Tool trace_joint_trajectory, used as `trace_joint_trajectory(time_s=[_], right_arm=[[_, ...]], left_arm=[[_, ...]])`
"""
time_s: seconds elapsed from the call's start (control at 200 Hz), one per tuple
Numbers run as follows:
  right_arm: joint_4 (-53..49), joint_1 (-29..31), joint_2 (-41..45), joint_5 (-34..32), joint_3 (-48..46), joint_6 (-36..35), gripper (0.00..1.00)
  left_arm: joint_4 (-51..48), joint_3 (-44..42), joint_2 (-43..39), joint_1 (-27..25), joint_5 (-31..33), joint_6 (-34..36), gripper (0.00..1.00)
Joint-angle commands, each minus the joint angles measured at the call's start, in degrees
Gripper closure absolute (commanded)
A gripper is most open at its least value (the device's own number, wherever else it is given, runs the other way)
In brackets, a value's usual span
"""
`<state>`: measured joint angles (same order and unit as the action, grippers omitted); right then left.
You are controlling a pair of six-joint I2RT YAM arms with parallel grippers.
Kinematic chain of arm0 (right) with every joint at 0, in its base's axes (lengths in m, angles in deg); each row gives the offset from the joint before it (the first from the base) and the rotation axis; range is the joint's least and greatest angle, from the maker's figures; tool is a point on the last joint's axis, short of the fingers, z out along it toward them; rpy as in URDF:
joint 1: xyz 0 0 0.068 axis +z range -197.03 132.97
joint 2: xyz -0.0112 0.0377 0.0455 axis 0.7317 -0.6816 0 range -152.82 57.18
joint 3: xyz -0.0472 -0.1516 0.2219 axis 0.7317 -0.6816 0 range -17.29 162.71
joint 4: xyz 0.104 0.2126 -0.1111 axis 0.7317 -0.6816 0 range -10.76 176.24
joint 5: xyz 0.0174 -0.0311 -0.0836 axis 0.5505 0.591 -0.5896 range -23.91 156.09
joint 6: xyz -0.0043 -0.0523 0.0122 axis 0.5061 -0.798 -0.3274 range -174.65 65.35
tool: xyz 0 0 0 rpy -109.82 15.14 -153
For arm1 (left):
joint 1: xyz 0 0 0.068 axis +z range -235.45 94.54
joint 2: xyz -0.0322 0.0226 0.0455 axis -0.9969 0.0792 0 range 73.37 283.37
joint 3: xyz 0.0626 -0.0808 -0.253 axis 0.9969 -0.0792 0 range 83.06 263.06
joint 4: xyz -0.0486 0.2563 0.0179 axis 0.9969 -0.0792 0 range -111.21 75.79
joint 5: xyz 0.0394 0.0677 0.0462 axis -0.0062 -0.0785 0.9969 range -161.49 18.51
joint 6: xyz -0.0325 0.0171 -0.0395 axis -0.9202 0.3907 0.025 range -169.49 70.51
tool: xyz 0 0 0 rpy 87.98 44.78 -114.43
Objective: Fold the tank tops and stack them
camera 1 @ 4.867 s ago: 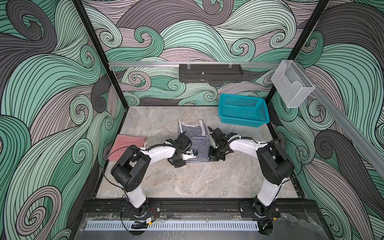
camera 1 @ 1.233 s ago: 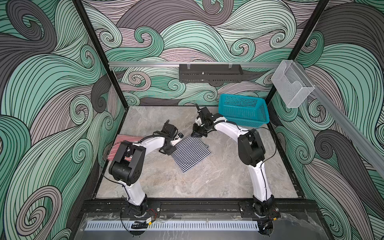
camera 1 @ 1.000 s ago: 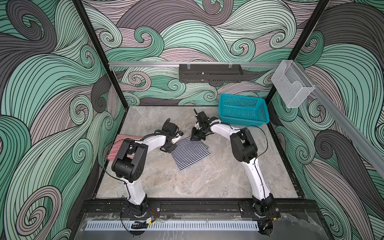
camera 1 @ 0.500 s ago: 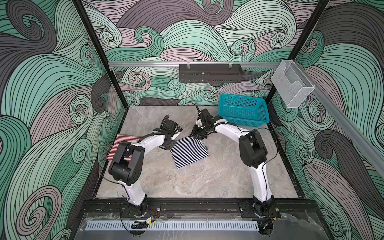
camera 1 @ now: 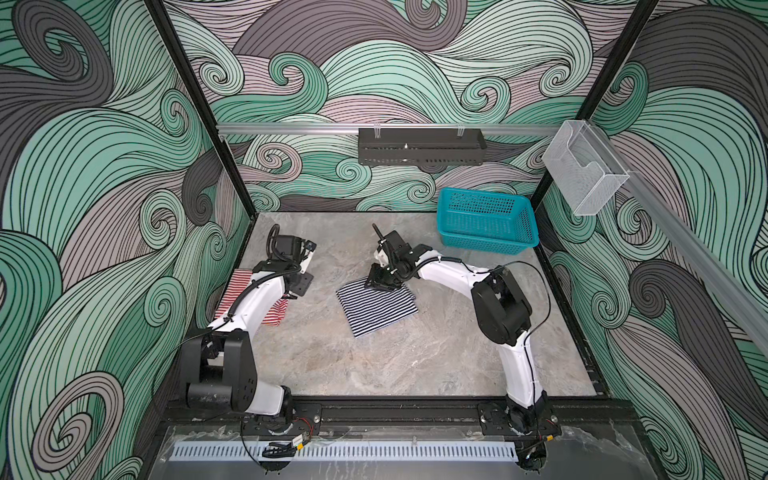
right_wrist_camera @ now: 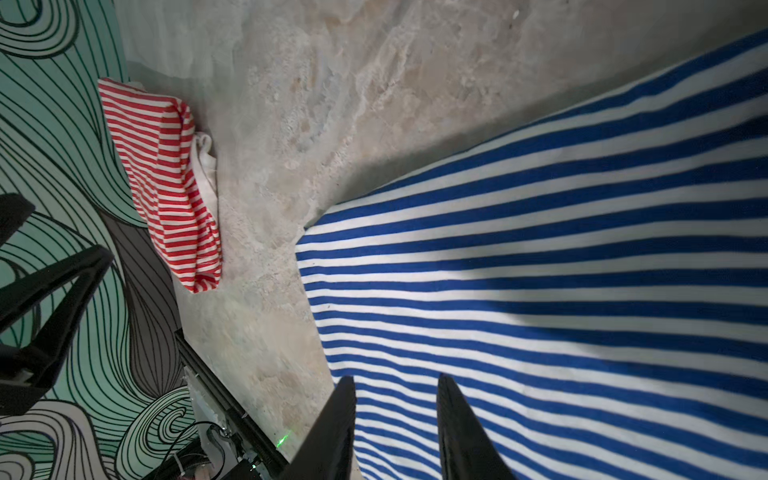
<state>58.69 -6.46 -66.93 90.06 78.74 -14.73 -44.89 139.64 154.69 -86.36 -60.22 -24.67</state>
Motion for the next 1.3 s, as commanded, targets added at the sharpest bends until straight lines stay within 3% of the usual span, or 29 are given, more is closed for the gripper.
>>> trace_joint_trajectory(time_s=[0.0, 0.22, 0.546, 0.876, 1.076, 1.146, 1.296], right_arm=[[1.5, 0.5, -0.9, -0.4, 0.9, 1.1, 0.65], [2.0, 1.0, -1.7, -0.6, 0.8, 1.6, 0.65], [3.3, 0.9, -1.9, -1.0, -1.8, 2.1, 0.66], [8.4, -0.8, -0.3, -2.2, -8.2, 5.9, 0.65], [8.9, -2.0, 0.6, -3.3, -12.5, 8.5, 0.65], [10.5, -2.8, 1.7, -3.0, -15.3, 9.6, 0.65], [10.3, -3.8, 3.7, -3.7, -18.9, 10.1, 0.65]], left_arm=[[-2.6, -1.2, -2.7, 4.6, -2.2, 0.3, 0.36], [-2.3, -3.4, -0.7, 12.5, -2.9, 0.6, 0.4], [-3.2, -4.1, 7.3, 15.0, -1.8, -0.2, 0.44], [-5.0, -6.8, 14.2, 11.7, -3.4, 3.0, 0.45], [-5.7, -6.5, 15.2, 8.2, 0.7, 3.8, 0.44], [-6.4, -5.6, 15.9, 7.3, 1.6, 3.5, 0.52], [-13.8, -1.8, 17.3, 3.2, -4.2, 1.5, 0.69]])
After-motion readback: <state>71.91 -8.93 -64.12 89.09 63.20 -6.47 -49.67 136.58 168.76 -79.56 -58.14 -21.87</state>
